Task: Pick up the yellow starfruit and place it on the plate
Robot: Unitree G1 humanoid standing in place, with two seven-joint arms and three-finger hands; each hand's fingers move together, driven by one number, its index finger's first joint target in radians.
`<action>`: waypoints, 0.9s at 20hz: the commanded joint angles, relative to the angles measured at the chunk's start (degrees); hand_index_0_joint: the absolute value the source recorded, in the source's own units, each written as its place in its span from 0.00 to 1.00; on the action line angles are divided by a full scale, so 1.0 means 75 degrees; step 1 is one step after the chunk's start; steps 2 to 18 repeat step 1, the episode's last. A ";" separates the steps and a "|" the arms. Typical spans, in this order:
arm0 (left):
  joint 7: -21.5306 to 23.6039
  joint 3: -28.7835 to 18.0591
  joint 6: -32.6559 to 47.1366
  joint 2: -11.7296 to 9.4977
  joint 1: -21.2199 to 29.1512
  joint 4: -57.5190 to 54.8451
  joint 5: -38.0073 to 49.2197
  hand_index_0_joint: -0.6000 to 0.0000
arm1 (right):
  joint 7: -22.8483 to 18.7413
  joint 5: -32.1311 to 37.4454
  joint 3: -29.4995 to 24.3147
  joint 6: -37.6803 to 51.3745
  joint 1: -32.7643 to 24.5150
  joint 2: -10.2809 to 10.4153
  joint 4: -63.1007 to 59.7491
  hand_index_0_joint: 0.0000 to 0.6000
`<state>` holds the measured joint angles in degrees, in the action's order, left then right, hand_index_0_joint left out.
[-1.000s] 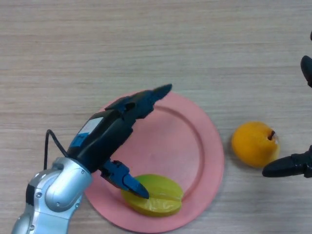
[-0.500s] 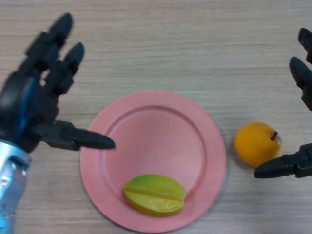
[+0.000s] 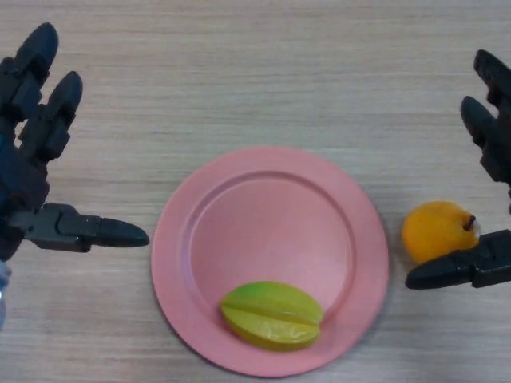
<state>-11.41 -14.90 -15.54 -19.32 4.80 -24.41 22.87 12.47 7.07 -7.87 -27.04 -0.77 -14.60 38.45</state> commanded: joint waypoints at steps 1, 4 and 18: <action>0.0161 -0.0602 0.1354 -0.0321 0.0317 -0.0314 -0.0273 1.00 | -0.0288 0.0296 -0.0332 0.0854 -0.0260 -0.0173 0.0413 0.00; 0.0161 -0.0602 0.1354 -0.0321 0.0317 -0.0314 -0.0273 1.00 | -0.0288 0.0296 -0.0332 0.0854 -0.0260 -0.0173 0.0413 0.00; 0.0161 -0.0602 0.1354 -0.0321 0.0317 -0.0314 -0.0273 1.00 | -0.0288 0.0296 -0.0332 0.0854 -0.0260 -0.0173 0.0413 0.00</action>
